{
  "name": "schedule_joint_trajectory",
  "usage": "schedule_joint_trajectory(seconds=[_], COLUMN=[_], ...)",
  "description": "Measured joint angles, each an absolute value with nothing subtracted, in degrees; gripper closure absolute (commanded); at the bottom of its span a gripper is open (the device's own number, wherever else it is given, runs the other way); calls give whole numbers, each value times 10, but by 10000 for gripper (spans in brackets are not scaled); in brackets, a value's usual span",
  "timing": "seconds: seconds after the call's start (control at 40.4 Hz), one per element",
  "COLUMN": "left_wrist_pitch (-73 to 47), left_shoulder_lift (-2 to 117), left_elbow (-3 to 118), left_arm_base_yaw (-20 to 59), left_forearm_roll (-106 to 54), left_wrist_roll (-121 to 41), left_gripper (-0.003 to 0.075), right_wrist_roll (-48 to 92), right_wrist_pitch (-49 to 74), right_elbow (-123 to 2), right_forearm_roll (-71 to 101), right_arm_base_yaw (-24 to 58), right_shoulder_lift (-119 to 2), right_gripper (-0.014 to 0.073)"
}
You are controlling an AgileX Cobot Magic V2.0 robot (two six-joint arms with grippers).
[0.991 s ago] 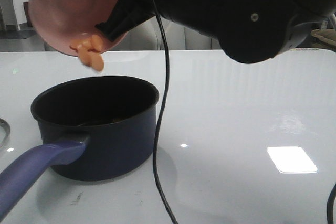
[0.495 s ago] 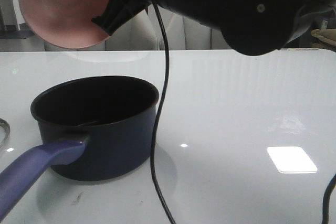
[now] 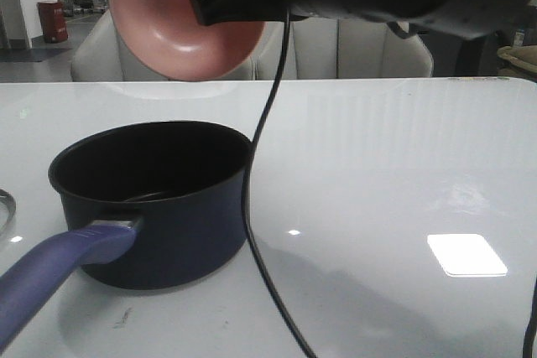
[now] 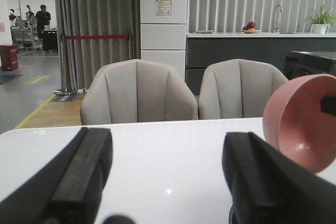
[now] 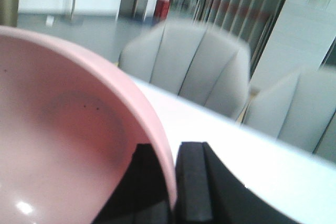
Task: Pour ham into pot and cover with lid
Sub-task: 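Lift the pink bowl over the saucepan and tip carrots in with the right gripper, then carry the empty pink bowl back and set it down with the right gripper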
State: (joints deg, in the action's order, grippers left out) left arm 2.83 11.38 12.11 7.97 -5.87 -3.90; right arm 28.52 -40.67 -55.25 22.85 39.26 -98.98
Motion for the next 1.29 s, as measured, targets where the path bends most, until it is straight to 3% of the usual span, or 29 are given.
schedule_joint_trajectory(seconds=[0.322, 0.718, 0.941, 1.288], left_wrist_pitch=[27, 27, 27, 27], left_shoulder_lift=[114, 114, 114, 114], left_elbow=[121, 121, 121, 121], left_arm_base_yaw=[80, 80, 80, 80], left_forearm_roll=[-59, -59, -59, -59], left_wrist_roll=[-39, -39, -39, -39], left_gripper=[238, 238, 238, 238], right_wrist_roll=[308, 309, 255, 139], right_wrist_pitch=[-93, 203, 287, 376], right_elbow=[-552, -563, -562, -603], right_forearm_roll=[306, 350, 265, 156], right_arm_base_yaw=[342, 144, 75, 70], right_shoulder_lift=[-879, -854, -891, -983], right_gripper=[454, 454, 454, 437])
